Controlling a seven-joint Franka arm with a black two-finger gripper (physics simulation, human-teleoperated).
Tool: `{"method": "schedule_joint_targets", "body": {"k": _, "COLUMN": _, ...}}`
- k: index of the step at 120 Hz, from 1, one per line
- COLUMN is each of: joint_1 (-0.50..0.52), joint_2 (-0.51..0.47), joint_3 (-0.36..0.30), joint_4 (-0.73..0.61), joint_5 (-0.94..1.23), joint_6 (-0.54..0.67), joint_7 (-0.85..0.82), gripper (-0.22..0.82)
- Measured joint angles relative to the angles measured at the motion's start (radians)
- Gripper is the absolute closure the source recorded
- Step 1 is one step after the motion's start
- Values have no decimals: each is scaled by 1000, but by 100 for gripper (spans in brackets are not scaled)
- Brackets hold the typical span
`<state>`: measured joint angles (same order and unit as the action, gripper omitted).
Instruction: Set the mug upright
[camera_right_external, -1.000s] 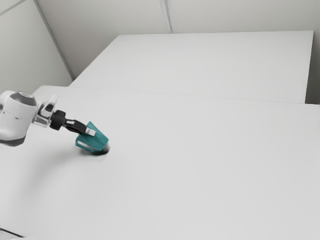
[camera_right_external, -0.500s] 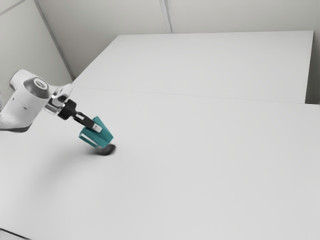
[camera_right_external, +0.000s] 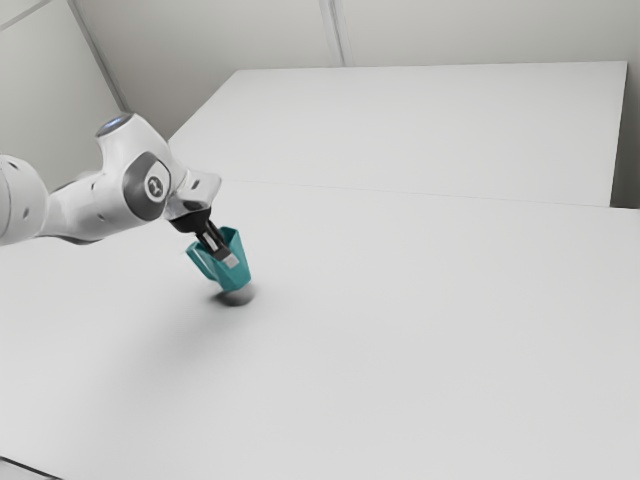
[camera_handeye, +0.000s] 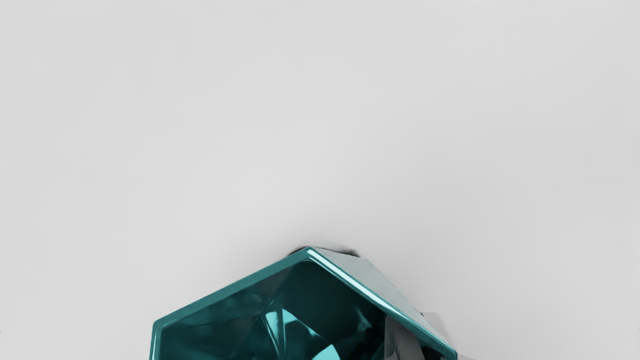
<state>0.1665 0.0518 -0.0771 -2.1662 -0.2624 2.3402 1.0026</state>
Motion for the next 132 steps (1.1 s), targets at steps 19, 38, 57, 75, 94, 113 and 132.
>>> {"method": "schedule_joint_targets", "body": {"k": 19, "joint_1": -59, "joint_2": -8, "joint_3": 37, "joint_4": -20, "joint_5": 36, "joint_6": 30, "joint_7": -58, "gripper": 79}}
{"method": "schedule_joint_targets", "body": {"k": 38, "joint_1": -41, "joint_2": -28, "joint_3": 38, "joint_4": -65, "joint_5": 46, "joint_6": 57, "joint_7": -110, "gripper": 79}}
{"method": "schedule_joint_targets", "body": {"k": 57, "joint_1": -23, "joint_2": -28, "joint_3": 38, "joint_4": -100, "joint_5": 50, "joint_6": 89, "joint_7": -155, "gripper": 79}}
{"method": "schedule_joint_targets", "body": {"k": 75, "joint_1": -25, "joint_2": -21, "joint_3": 37, "joint_4": -115, "joint_5": 52, "joint_6": 119, "joint_7": -190, "gripper": 79}}
{"method": "schedule_joint_targets", "body": {"k": 94, "joint_1": -49, "joint_2": -9, "joint_3": 37, "joint_4": -118, "joint_5": 53, "joint_6": 139, "joint_7": -221, "gripper": 79}}
{"method": "schedule_joint_targets", "body": {"k": 113, "joint_1": -65, "joint_2": 1, "joint_3": 37, "joint_4": -118, "joint_5": 58, "joint_6": 149, "joint_7": -249, "gripper": 79}}
{"method": "schedule_joint_targets", "body": {"k": 132, "joint_1": -58, "joint_2": 5, "joint_3": 36, "joint_4": -121, "joint_5": 64, "joint_6": 151, "joint_7": -268, "gripper": 67}}
